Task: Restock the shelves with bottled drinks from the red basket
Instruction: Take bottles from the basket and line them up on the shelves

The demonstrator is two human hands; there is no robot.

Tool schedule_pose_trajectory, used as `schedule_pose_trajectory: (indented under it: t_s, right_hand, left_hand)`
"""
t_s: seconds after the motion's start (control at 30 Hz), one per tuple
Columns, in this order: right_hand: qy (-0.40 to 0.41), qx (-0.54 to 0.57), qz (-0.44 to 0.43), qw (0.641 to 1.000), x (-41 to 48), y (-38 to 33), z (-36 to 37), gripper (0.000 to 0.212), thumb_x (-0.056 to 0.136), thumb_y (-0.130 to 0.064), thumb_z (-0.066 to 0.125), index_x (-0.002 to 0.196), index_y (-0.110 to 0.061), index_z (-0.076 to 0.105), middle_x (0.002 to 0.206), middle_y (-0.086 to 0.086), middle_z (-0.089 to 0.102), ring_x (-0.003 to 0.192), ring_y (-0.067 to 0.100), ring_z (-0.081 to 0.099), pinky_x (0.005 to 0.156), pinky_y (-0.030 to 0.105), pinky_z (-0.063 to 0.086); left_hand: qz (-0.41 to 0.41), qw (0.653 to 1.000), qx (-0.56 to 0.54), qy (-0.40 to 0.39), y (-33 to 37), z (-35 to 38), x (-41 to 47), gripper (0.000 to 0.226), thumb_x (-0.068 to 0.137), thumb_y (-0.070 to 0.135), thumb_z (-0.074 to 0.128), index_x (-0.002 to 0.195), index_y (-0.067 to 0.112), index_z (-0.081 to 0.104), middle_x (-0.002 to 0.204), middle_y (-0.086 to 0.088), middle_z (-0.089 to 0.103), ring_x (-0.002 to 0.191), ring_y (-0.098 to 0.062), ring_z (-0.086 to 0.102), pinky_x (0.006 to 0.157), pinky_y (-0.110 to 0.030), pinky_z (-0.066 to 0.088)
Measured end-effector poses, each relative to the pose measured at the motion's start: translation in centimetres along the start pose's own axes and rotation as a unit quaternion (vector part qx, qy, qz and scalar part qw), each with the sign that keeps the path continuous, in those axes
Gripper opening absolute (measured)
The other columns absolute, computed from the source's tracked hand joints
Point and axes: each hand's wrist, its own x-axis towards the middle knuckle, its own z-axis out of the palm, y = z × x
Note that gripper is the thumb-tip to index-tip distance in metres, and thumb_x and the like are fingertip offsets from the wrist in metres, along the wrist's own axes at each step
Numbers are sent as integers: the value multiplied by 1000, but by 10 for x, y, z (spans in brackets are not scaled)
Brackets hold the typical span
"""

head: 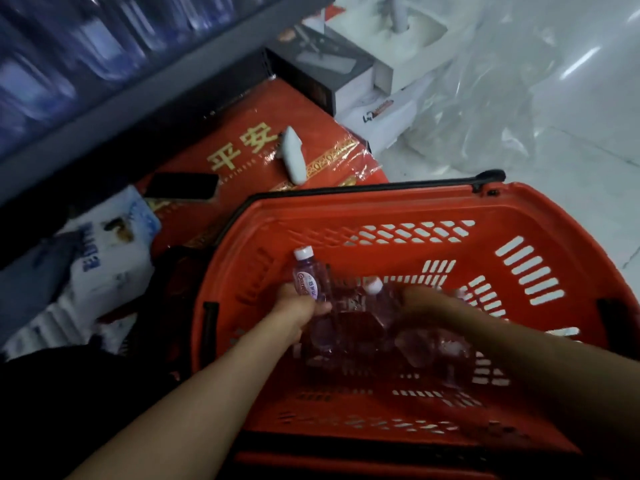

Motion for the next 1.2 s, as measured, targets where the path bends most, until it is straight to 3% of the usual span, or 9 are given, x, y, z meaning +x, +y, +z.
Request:
schedule_pose_trajectory:
  t_s: [0.1, 0.2, 0.4, 0.53, 0.7, 0.83, 0.93, 1.07, 1.2]
  right_hand:
    - [-18, 110, -19, 994, -47, -38, -44, 17, 75, -11, 81, 88, -18, 72, 90, 10, 74, 79, 24, 70, 63, 30, 57]
    - [-32, 208, -62, 976, -98, -76, -75, 20, 79, 7, 69, 74, -12, 66, 63, -2, 67, 52, 8, 62, 40, 13, 44]
    - [-24, 470, -104, 876, -151, -99, -96, 9, 84, -12, 68, 93, -12, 66, 79, 8, 68, 67, 21, 66, 62, 29, 57]
    - [-77, 559, -82, 821, -141, -119, -101, 37, 80, -20, 65, 115, -8, 67, 102, 12, 71, 82, 25, 71, 72, 36, 60]
    - [-93, 511, -138, 843, -139, -126, -112, 33, 70, 0, 63, 101, -6, 73, 102, 14, 72, 89, 25, 69, 84, 40, 59]
    - [-37, 458, -161, 873, -137, -123, -112, 43, 86, -18, 72, 128, -19, 61, 122, 7, 70, 113, 30, 66, 104, 57, 46]
    - [-23, 474, -153, 867, -141, -126, -107, 47, 85, -38, 71, 130, -28, 60, 124, 2, 70, 116, 27, 66, 103, 58, 46]
    - [-32, 498, -150, 854, -149, -127, -110, 42, 85, -12, 64, 126, -7, 60, 111, 9, 67, 101, 25, 63, 105, 57, 44]
    - [45, 451, -205, 868, -166, -134, -109, 54, 72, -4, 80, 122, -14, 60, 108, 8, 73, 96, 25, 72, 90, 45, 57]
  left_hand:
    - [98, 992, 73, -18, 18, -16, -25, 54, 66, -8, 82, 115, 4, 62, 110, -10, 69, 93, -24, 64, 69, -29, 52]
    - [199, 969, 141, -40, 46, -33, -53, 57, 57, -1, 88, 106, 10, 61, 105, -5, 70, 94, -22, 66, 88, -38, 55]
    - [297, 945, 22, -138, 103, -50, -120, 42, 80, -3, 75, 117, 11, 63, 109, -6, 73, 94, -17, 70, 76, -30, 58]
    - [277, 947, -32, -162, 107, -59, -135, 32, 84, 3, 72, 115, 12, 65, 109, -4, 73, 90, -17, 71, 80, -40, 58]
    - [262, 954, -27, -145, 110, -68, -130, 28, 84, 7, 73, 109, 19, 69, 108, -1, 74, 100, -21, 71, 88, -48, 56]
    - [249, 954, -71, -150, 117, -73, -127, 20, 85, 14, 71, 104, 20, 72, 98, 4, 76, 90, -15, 72, 74, -44, 59]
    - [243, 951, -83, -170, 122, -72, -130, 20, 84, 15, 71, 103, 17, 73, 99, -3, 76, 89, -17, 72, 74, -47, 60]
    - [257, 947, -77, -176, 127, -75, -135, 19, 81, 8, 73, 99, 15, 74, 102, -6, 75, 90, -19, 73, 79, -51, 60]
    - [294, 934, -15, -203, 139, -89, -142, 26, 77, 4, 76, 99, 17, 74, 100, -6, 76, 87, -18, 74, 73, -43, 61]
